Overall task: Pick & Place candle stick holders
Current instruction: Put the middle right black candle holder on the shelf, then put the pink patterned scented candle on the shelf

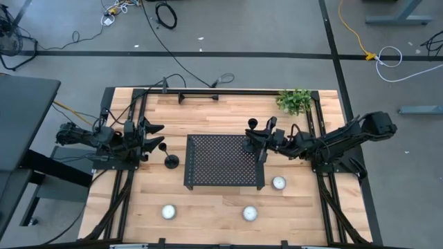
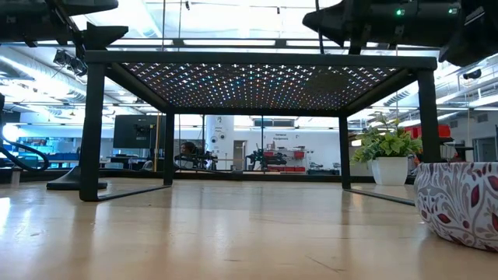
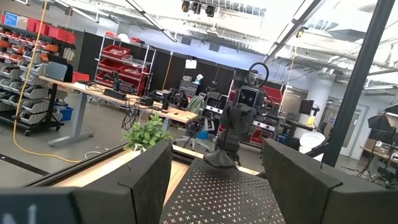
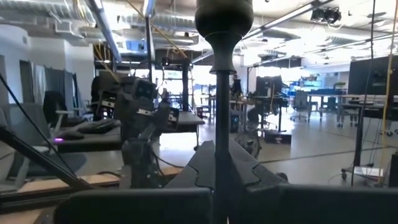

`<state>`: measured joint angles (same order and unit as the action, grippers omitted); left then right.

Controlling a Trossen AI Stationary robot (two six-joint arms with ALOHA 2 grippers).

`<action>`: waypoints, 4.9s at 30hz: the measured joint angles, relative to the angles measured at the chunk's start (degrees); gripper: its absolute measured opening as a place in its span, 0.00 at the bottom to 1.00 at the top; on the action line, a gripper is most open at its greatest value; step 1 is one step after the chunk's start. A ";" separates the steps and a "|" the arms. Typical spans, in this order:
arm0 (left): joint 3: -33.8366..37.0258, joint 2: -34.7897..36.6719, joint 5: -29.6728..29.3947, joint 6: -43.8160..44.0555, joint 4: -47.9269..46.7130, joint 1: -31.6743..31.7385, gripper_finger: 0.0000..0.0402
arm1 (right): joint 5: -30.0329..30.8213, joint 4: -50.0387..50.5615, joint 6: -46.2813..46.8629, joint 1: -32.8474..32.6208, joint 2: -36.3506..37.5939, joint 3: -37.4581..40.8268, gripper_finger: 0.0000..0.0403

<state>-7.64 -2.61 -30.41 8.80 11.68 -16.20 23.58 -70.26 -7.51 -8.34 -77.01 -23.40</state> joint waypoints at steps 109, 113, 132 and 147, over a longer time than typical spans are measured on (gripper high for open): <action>0.00 0.00 0.02 -0.01 -0.02 0.00 0.63 | 25.04 13.34 -3.16 -15.68 8.99 3.17 0.82; 0.00 0.00 0.02 -0.01 -0.02 0.00 0.63 | 30.38 18.43 -0.73 -18.24 10.59 3.17 0.82; 0.00 0.00 0.02 -0.01 -0.02 0.01 0.63 | 46.08 32.03 13.09 -38.15 13.44 3.17 0.82; 0.00 0.00 0.22 -0.06 -0.04 -0.05 0.63 | 51.21 42.83 32.98 -49.68 13.44 3.17 0.82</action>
<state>-7.64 -2.61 -30.20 8.74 11.64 -16.25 74.78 -27.43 25.48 -58.02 -63.58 -20.23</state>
